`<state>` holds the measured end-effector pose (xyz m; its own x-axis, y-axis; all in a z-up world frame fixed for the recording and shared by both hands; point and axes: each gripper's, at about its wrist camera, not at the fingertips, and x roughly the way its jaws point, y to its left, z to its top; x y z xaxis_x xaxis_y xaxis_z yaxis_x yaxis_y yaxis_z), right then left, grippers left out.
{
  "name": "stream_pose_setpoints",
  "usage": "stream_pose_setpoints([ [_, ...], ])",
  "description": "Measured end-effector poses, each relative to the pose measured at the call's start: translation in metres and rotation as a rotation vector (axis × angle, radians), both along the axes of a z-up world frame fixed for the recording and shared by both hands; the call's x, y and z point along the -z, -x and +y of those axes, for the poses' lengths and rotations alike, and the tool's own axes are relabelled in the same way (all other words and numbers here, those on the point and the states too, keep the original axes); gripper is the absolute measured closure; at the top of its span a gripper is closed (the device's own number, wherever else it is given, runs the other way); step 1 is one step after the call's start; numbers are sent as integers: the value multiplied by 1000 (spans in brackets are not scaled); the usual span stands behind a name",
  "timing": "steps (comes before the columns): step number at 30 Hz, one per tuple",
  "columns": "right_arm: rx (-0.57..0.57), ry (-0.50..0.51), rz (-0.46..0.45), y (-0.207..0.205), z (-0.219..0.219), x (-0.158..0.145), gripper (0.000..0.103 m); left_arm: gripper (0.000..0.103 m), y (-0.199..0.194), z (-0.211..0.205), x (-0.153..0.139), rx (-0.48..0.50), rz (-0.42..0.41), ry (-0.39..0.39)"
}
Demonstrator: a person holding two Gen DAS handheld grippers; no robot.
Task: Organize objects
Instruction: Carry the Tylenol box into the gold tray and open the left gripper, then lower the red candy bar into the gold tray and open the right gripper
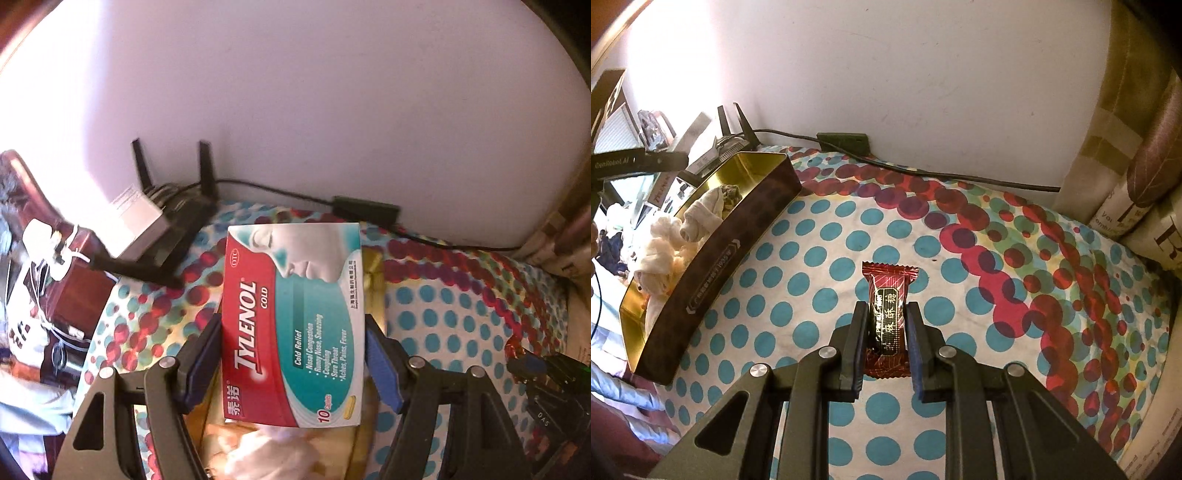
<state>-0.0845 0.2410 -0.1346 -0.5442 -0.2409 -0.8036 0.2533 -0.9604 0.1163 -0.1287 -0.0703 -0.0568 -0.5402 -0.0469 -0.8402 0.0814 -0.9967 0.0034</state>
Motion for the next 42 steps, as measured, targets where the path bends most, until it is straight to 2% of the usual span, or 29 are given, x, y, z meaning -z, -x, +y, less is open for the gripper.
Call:
stream_pose_setpoints([
  [10, 2, -13, -2, -1, -16, -2, 84, 30, -6, -26, 29, -14, -83, -18],
  [19, -9, -28, 0, -5, -31, -7, 84, 30, -8, -32, 39, 12, -93, -28],
  [27, -15, -32, -2, -11, -42, -9, 84, 28, -23, -36, 46, 49, -148, -92],
  [34, -49, -31, 9, -13, -59, -14, 84, 28, -49, -36, 36, 63, -110, -56],
  [42, -157, -1, 51, -13, -103, -32, 84, 28, -78, -35, 26, 66, -84, -52],
])
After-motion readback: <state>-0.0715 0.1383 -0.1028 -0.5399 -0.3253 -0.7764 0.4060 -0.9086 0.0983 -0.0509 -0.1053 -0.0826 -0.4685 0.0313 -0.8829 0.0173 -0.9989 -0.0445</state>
